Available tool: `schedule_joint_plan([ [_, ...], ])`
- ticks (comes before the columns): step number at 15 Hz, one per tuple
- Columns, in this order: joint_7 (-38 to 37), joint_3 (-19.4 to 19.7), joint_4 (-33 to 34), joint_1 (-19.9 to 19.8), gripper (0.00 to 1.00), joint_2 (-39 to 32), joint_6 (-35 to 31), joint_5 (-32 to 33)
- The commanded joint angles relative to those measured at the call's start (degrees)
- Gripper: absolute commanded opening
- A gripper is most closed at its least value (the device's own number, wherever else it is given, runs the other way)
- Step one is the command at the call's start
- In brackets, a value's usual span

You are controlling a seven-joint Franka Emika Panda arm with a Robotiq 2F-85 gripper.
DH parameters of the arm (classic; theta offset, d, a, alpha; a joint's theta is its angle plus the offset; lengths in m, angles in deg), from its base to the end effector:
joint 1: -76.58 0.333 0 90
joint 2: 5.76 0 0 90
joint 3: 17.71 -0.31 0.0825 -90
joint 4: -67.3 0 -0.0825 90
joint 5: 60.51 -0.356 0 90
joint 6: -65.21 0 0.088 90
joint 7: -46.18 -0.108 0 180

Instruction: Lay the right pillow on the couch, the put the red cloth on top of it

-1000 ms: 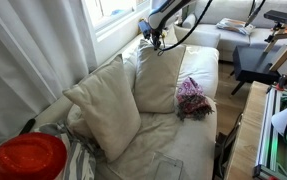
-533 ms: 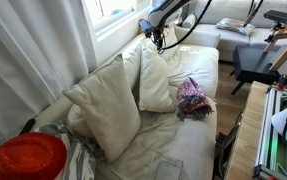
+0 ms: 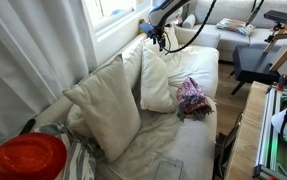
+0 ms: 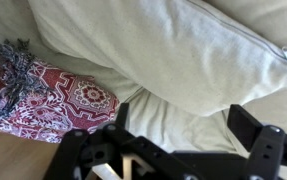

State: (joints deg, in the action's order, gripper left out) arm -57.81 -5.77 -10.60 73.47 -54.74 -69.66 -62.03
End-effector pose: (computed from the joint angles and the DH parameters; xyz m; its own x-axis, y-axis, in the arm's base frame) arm 0.7095 -0.1525 0.2408 -0.4334 -0.8962 0.0945 -0.8930 0.4130 -0.1788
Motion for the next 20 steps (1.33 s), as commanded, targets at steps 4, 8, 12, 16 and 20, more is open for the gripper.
schedule_joint_plan([
  [4,17.11,-5.78,-0.27,0.08,1.0,-1.35,4.18,-0.93],
  [8,25.58,-7.82,1.45,1.9,1.0,-4.59,7.88,-0.7],
  [12,26.77,-6.7,0.09,3.94,1.0,-4.5,7.81,-1.45],
  [16,26.6,-6.09,0.29,4.14,1.0,-4.27,7.79,-1.39],
  [20,35.39,-9.94,2.41,3.02,1.0,-9.73,11.14,-2.71],
])
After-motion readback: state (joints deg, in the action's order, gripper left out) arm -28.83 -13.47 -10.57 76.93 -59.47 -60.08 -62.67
